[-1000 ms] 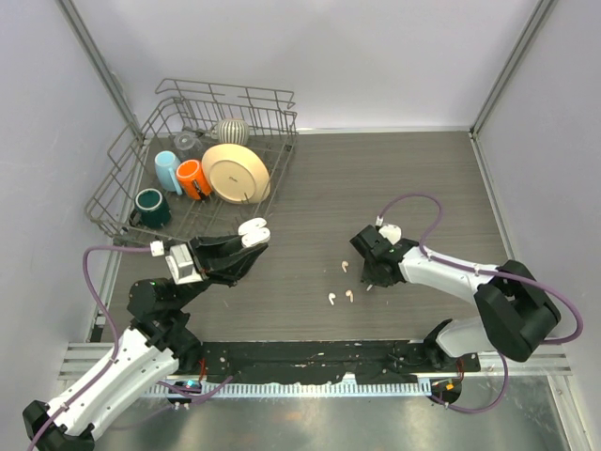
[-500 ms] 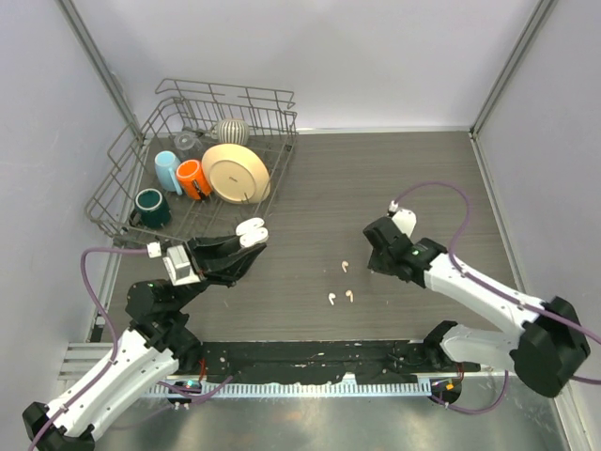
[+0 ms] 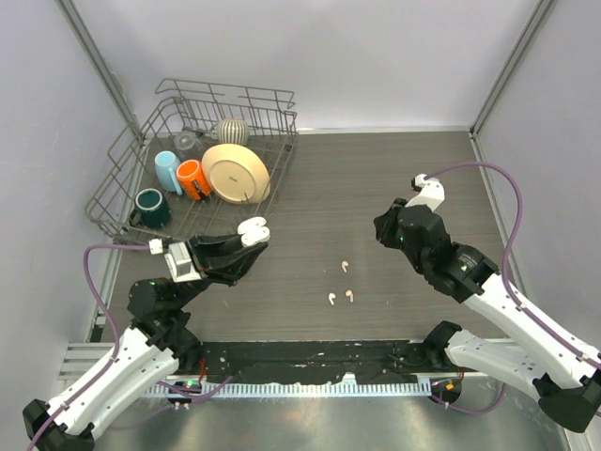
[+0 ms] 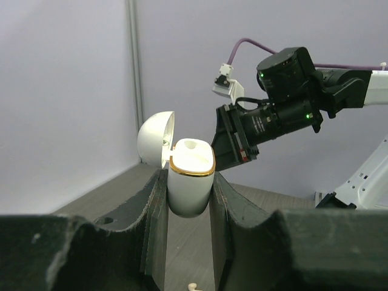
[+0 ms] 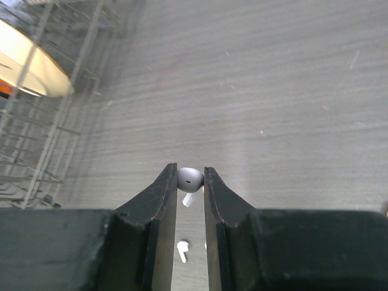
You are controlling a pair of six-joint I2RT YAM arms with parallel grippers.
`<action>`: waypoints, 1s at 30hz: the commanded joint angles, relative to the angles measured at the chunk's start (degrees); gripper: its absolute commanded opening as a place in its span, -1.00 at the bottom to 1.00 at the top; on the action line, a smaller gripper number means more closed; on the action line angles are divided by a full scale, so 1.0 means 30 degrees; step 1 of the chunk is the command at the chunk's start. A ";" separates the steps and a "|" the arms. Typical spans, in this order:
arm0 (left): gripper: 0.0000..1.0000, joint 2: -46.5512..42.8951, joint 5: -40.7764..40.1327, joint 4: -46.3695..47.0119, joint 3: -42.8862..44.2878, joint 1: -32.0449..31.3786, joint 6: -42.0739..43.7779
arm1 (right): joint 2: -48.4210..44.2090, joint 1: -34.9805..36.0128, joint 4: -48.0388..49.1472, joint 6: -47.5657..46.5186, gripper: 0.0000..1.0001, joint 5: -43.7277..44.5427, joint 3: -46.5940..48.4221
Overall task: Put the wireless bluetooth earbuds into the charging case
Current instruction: Pick up the earbud from the center of the board.
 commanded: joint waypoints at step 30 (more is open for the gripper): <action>-1.00 0.2646 0.0332 0.2222 0.0758 0.0024 0.0146 | 0.0405 0.2819 0.7055 -0.5578 -0.98 -0.3383 0.3602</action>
